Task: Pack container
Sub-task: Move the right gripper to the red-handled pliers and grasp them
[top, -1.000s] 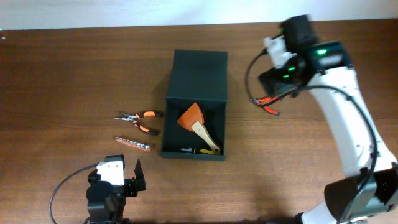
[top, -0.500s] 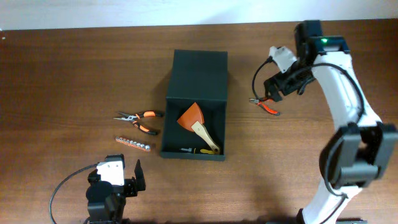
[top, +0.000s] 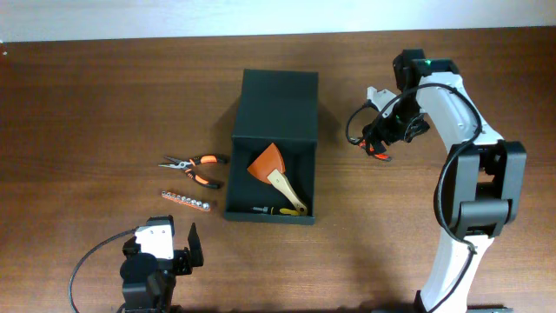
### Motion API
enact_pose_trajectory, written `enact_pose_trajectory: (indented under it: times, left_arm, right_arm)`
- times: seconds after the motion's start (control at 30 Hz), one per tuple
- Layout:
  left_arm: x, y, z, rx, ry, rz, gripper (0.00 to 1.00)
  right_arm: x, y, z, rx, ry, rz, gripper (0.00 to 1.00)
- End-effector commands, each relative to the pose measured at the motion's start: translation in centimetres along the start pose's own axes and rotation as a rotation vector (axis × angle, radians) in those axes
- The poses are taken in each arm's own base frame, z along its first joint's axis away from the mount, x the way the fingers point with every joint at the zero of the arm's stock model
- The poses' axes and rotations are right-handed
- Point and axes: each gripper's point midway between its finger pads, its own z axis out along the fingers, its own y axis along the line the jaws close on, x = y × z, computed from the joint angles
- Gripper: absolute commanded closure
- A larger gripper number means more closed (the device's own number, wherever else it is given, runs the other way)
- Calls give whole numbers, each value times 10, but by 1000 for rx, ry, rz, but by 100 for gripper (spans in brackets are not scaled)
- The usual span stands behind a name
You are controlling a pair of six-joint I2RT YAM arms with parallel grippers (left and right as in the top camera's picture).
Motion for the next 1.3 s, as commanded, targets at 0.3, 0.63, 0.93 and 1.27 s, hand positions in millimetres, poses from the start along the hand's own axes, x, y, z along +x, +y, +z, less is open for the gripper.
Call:
enact_pose_trajectory:
  times: [0.3, 0.63, 0.93, 1.27]
  left_arm:
    - [0, 0, 0, -2, -6, 16, 1]
    - [0, 0, 0, -2, -6, 16, 1]
    - [0, 0, 0, -2, -6, 16, 1]
    - [0, 0, 0, -2, -6, 16, 1]
  right_arm:
    - [0, 14, 33, 32, 30, 5, 10]
    - [8, 17, 51, 30, 45, 28, 24]
    - [12, 18, 55, 27, 54, 30, 51]
    - [12, 18, 55, 27, 54, 50, 78]
